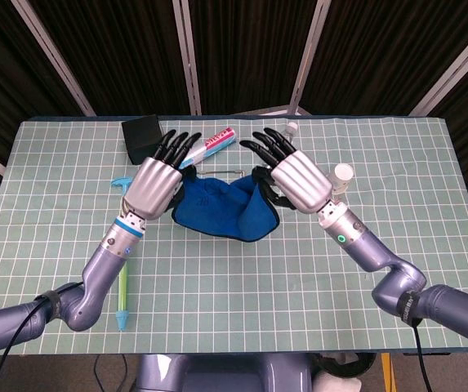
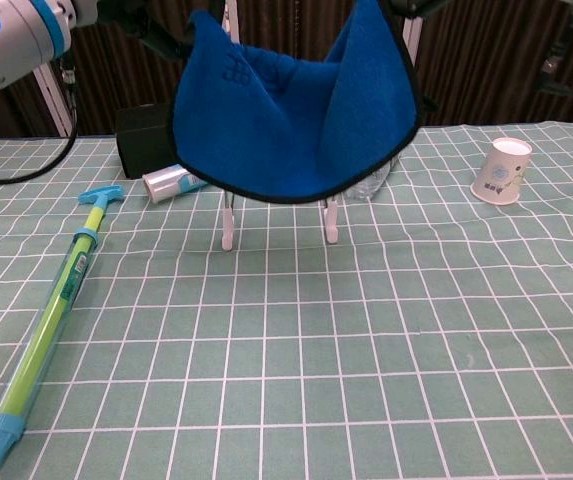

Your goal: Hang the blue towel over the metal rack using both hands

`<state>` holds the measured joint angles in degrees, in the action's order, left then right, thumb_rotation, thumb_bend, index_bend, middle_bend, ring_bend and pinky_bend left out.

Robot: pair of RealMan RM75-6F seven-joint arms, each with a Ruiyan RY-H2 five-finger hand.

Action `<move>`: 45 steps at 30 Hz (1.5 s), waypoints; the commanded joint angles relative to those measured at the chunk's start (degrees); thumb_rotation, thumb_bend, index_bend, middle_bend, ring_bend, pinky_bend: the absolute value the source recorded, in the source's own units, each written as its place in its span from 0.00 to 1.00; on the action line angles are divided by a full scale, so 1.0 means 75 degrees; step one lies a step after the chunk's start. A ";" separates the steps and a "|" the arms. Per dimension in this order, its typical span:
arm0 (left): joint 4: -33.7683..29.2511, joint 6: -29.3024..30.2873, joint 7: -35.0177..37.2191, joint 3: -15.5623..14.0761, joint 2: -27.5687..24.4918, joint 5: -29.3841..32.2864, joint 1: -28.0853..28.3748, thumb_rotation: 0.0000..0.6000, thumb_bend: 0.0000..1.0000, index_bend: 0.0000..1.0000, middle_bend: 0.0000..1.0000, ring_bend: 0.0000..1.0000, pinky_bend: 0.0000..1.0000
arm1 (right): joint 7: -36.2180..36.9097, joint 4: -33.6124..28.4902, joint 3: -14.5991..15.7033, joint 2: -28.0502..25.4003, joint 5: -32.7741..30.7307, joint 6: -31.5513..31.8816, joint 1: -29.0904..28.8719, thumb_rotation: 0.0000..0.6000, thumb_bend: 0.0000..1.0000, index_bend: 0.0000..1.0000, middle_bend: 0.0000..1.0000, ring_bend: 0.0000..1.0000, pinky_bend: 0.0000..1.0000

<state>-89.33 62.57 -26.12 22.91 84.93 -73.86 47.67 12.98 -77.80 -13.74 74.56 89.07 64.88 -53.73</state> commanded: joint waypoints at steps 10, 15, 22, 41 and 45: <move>0.1242 -0.0330 0.0502 -0.0136 0.0164 0.0824 0.0226 1.00 0.61 0.78 0.00 0.00 0.00 | 0.0416 0.1575 -0.0171 0.1178 -0.1050 -0.1158 -0.0477 1.00 0.53 0.67 0.10 0.00 0.00; 0.1735 -0.0576 0.0922 -0.0374 0.0359 0.0940 0.0237 1.00 0.61 0.78 0.00 0.00 0.00 | 0.0725 0.2329 0.0048 0.1672 -0.1052 -0.1378 -0.0466 1.00 0.52 0.67 0.10 0.00 0.00; 0.2300 -0.0745 0.1264 -0.0595 0.0653 0.0995 0.0281 1.00 0.61 0.78 0.00 0.00 0.00 | 0.1097 0.3171 0.0300 0.2170 -0.0962 -0.1621 -0.0456 1.00 0.52 0.67 0.10 0.00 0.00; 0.2857 -0.1165 0.1727 -0.0874 0.0885 0.1096 0.0360 1.00 0.49 0.18 0.00 0.00 0.00 | 0.1710 0.3838 0.0634 0.2453 -0.0607 -0.1651 -0.0378 1.00 0.14 0.27 0.08 0.00 0.00; 0.2718 -0.1384 0.1534 -0.0911 0.0739 0.1478 0.0290 1.00 0.44 0.00 0.00 0.00 0.00 | 0.1574 0.3669 0.0668 0.2332 -0.0616 -0.1599 -0.0277 1.00 0.00 0.08 0.02 0.00 0.00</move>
<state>-68.37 52.88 -13.74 16.26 91.07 -64.03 50.18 25.19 -49.84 -8.75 92.35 84.56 52.57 -56.17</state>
